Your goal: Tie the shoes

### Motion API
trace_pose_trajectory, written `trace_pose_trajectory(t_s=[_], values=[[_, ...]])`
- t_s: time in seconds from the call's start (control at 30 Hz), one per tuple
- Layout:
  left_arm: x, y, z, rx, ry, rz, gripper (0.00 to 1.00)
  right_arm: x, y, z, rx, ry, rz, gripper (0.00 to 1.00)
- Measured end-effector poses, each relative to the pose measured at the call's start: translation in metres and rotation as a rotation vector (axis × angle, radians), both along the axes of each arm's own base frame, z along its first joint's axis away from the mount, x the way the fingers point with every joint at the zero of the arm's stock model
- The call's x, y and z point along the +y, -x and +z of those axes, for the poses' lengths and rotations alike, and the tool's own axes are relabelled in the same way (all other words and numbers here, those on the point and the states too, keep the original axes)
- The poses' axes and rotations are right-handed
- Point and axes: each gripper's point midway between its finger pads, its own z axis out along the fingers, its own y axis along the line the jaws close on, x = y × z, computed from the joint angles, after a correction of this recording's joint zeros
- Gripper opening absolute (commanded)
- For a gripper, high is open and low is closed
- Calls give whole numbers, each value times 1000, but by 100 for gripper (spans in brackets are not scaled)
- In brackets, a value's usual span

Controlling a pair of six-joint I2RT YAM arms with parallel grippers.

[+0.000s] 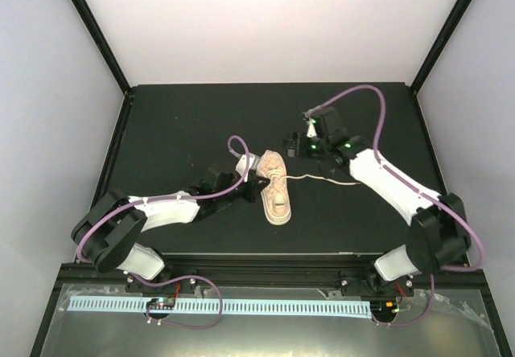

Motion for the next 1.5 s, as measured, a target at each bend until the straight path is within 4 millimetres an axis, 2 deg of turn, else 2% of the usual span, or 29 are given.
trace_pose_trajectory(t_s=[0.1,0.2,0.27,0.43,0.57,0.7,1.0,1.17,1.33,1.5], values=[[1,1,-3,21,-3,6,2,-47,11,-8,14,21,-101,84],[2,1,-5,38,-7,11,2,-96,29,-36,79,51,-222,84],[4,1,-6,46,-11,17,2,-120,46,-57,135,72,-287,84],[3,-2,0,38,-5,16,2,-143,76,-102,258,100,-366,84],[1,-3,4,35,-5,12,2,-150,78,-123,322,106,-413,84],[0,-2,4,40,-3,1,2,-146,72,-137,356,80,-438,84],[1,2,4,34,-21,-18,1,-129,51,-147,382,-73,-519,83],[1,3,9,25,-14,-18,2,-128,47,-153,392,-111,-562,80],[1,4,11,21,-10,-28,2,-127,37,-155,378,-132,-585,70],[0,7,10,23,-17,-47,2,-125,19,-157,356,-135,-602,52]])
